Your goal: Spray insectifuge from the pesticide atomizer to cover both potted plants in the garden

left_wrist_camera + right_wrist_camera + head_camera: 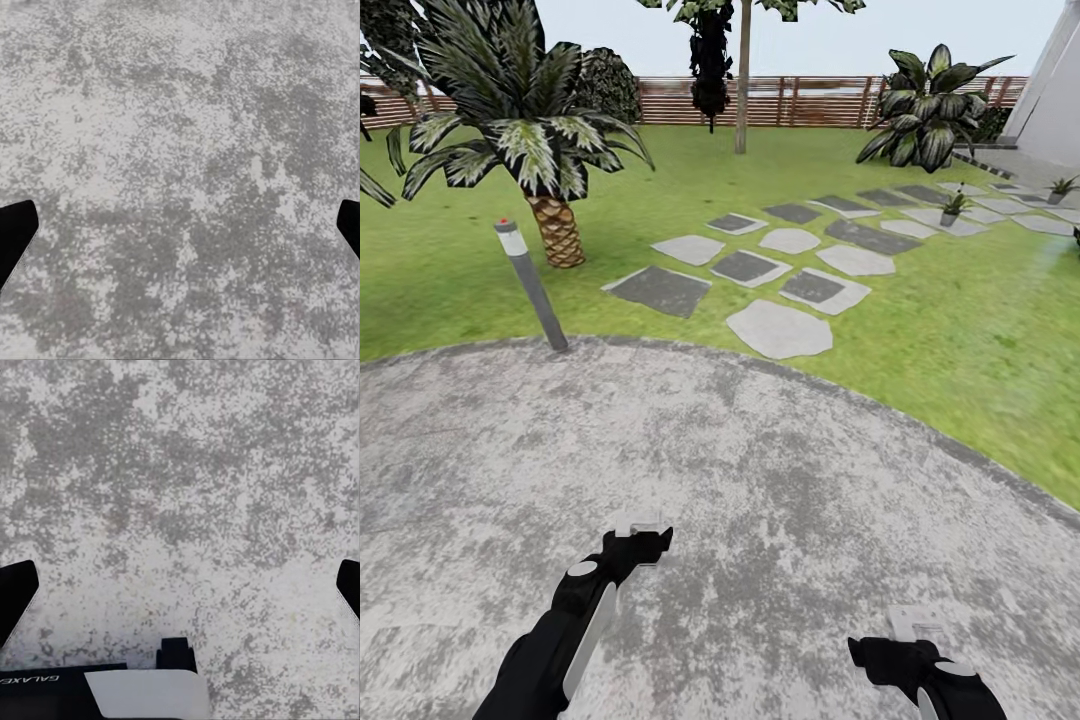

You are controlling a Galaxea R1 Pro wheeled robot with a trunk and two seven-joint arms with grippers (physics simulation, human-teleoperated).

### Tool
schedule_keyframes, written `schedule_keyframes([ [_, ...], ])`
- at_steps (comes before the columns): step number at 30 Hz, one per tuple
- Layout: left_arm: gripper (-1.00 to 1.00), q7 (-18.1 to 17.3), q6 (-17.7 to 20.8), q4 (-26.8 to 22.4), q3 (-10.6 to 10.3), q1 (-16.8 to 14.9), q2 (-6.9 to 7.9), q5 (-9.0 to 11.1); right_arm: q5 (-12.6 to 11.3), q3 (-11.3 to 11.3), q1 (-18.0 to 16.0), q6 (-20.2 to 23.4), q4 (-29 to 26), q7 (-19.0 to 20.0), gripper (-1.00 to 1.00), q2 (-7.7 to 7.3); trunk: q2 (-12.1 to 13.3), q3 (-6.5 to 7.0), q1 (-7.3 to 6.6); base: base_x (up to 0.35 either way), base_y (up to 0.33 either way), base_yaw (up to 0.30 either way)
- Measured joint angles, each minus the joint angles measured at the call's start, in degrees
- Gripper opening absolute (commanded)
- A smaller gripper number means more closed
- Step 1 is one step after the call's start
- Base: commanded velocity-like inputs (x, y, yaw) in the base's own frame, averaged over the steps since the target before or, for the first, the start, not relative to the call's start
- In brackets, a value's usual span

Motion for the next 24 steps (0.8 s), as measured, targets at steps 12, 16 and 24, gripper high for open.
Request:
schedule_keyframes([
  [12, 1.00, 0.1, 0.0, 0.0, 0.0, 0.0, -0.06, 0.0, 0.0, -0.1, 0.0, 0.0, 0.0, 0.0, 1.00, -0.08, 0.0, 0.00, 0.00, 0.340, 0.000, 0.000],
  [16, 1.00, 0.0, 0.0, 0.0, 0.0, 0.0, -0.07, 0.0, 0.0, 0.0, 0.0, 0.0, 0.0, 0.0, 1.00, -0.04, 0.0, 0.00, 0.00, 0.340, 0.000, 0.000],
  [24, 1.00, 0.0, 0.0, 0.0, 0.0, 0.0, -0.07, 0.0, 0.0, 0.1, 0.0, 0.0, 0.0, 0.0, 1.00, 0.00, 0.0, 0.00, 0.00, 0.340, 0.000, 0.000],
])
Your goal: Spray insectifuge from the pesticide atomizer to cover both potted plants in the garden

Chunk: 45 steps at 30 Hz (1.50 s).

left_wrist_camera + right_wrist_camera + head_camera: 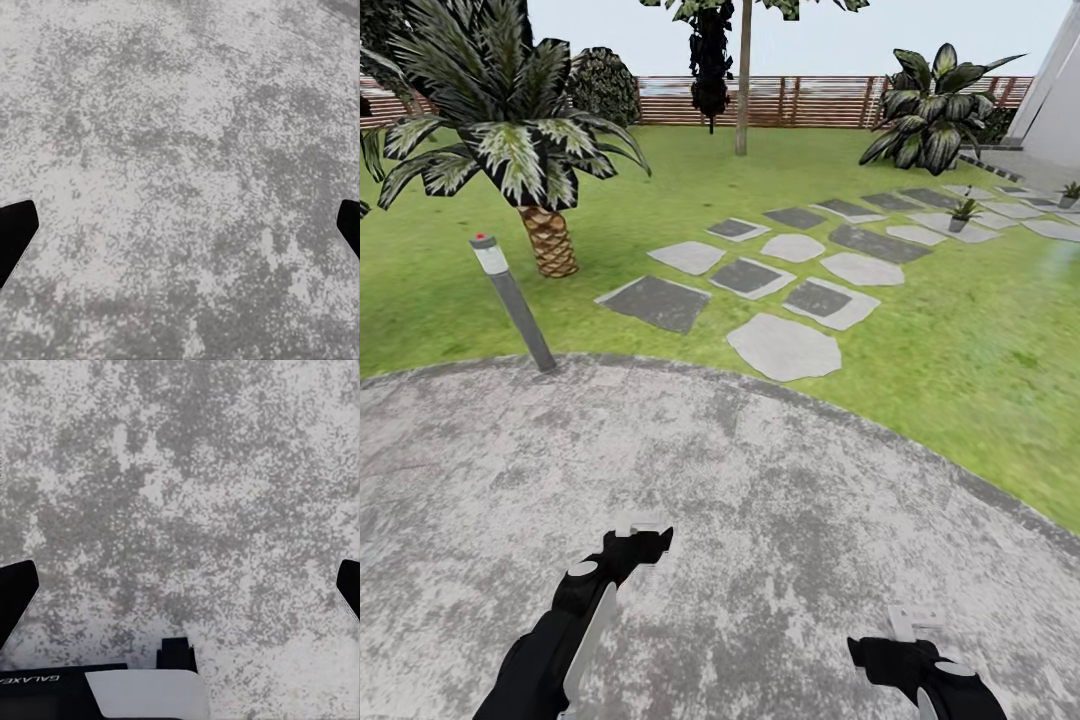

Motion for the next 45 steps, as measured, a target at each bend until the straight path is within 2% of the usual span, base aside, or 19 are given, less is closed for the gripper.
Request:
schedule_keyframes([
  [24, 1.00, 0.0, 0.0, 0.0, 0.3, 0.0, 0.00, 0.0, 0.0, -0.2, 0.0, 0.1, 0.1, 0.0, 1.00, 0.00, 0.0, 0.04, 0.00, 0.340, 0.000, 0.000],
  [45, 1.00, -0.6, 0.1, 0.1, 0.6, -0.1, 0.00, 0.6, 0.0, -0.3, 0.0, 0.0, 0.1, 0.2, 1.00, 0.00, 0.0, 1.83, 0.00, 0.340, 0.000, 0.000],
])
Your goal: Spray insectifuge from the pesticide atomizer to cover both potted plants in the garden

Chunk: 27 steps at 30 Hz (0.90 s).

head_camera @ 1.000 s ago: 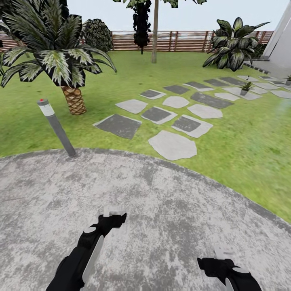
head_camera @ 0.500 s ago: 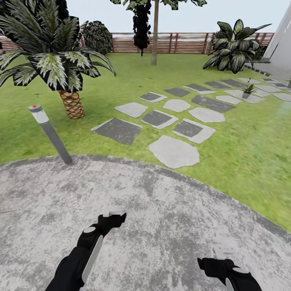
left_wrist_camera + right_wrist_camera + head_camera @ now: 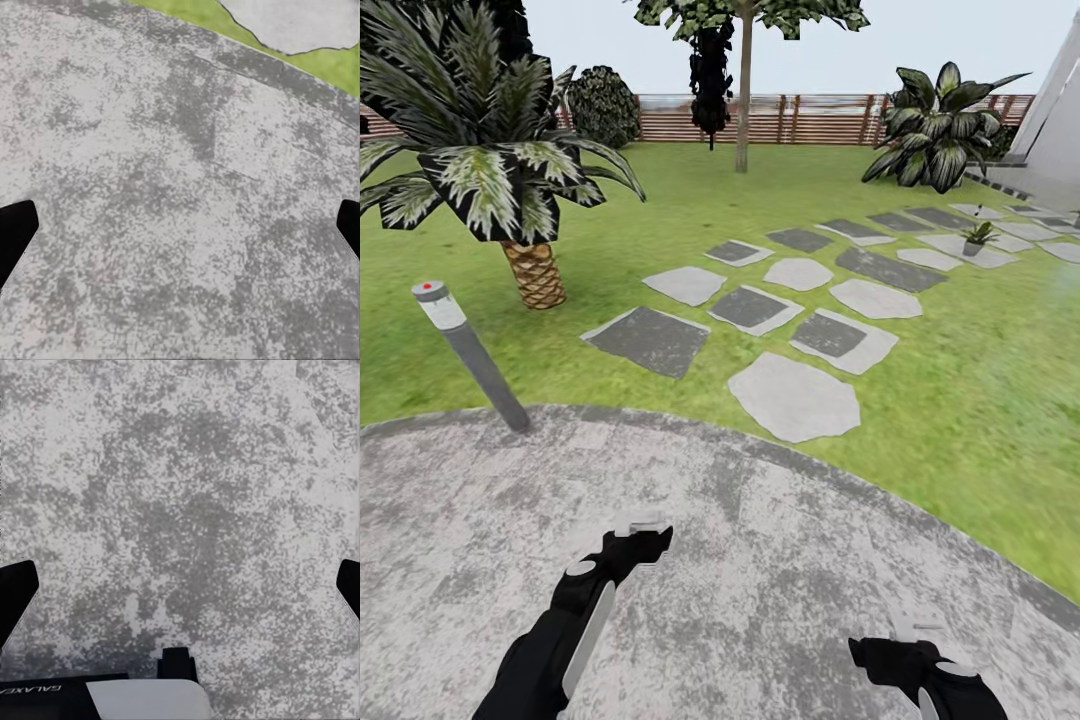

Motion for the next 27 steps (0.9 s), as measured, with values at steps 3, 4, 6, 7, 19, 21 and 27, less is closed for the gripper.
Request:
schedule_keyframes([
  [3, 1.00, -0.1, 0.0, -0.1, 0.1, 0.0, 0.00, 0.0, 0.0, 0.0, 0.0, 0.0, 0.0, 0.2, 1.00, -0.05, 0.0, 0.09, 0.00, 0.340, 0.000, 0.000],
  [4, 1.00, -0.1, 0.0, -0.1, 0.1, 0.0, 0.00, 0.0, 0.0, 0.0, 0.0, 0.0, 0.0, 0.3, 1.00, -0.06, 0.0, 0.11, 0.00, 0.340, 0.000, 0.000],
  [6, 1.00, 0.0, 0.0, -0.1, 0.0, 0.0, 0.00, 0.0, -0.1, 0.0, 0.0, 0.0, 0.0, 0.3, 1.00, -0.08, 0.0, 0.12, 0.00, 0.340, 0.000, 0.000],
  [7, 1.00, 0.0, 0.0, -0.1, -0.1, 0.1, 0.00, 0.0, -0.1, 0.0, 0.0, 0.0, 0.0, 0.3, 1.00, -0.08, 0.0, 0.13, 0.00, 0.340, 0.000, 0.000],
  [19, 1.00, 0.0, 0.0, -0.3, -0.3, 0.1, 0.00, 0.0, -0.1, 0.1, 0.0, 0.0, 0.0, 0.1, 1.00, 0.29, 0.0, 0.13, 0.00, 0.340, 0.000, 0.000],
  [21, 1.00, 0.0, 0.0, -0.3, -0.3, 0.1, 0.00, 0.0, -0.1, 0.1, 0.0, 0.0, 0.0, 0.0, 1.00, 0.29, 0.0, 0.13, 0.00, 0.340, 0.000, 0.000],
  [27, 1.00, 0.0, 0.0, -0.3, -0.4, 0.1, -0.04, 0.0, -0.1, 0.1, 0.0, 0.0, 0.0, 0.2, 1.00, 0.25, 0.0, 0.13, 0.00, 0.340, 0.000, 0.000],
])
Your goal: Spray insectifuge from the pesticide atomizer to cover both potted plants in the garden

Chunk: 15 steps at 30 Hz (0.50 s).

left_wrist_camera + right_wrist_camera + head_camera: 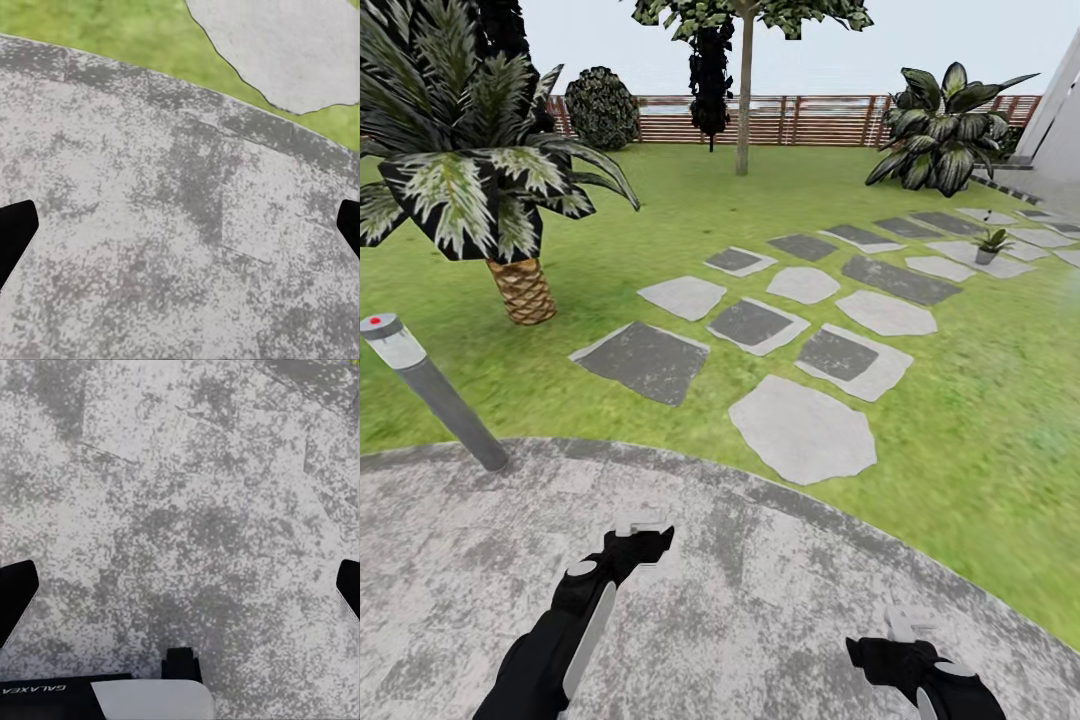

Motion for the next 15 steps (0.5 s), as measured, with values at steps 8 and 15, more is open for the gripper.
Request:
schedule_keyframes([
  [8, 1.00, 0.1, 0.0, 0.0, -0.2, 0.0, -0.08, 0.0, 0.0, 0.1, 0.0, 0.1, 0.0, 0.0, 1.00, -0.17, 0.0, 0.00, 0.00, 0.340, 0.000, 0.000],
  [15, 1.00, 0.1, 0.0, 0.0, -0.2, 0.0, -0.13, 0.0, 0.0, 0.1, 0.0, 0.1, 0.0, 0.0, 1.00, -0.17, 0.0, 0.01, 0.00, 0.340, 0.000, -0.014],
])
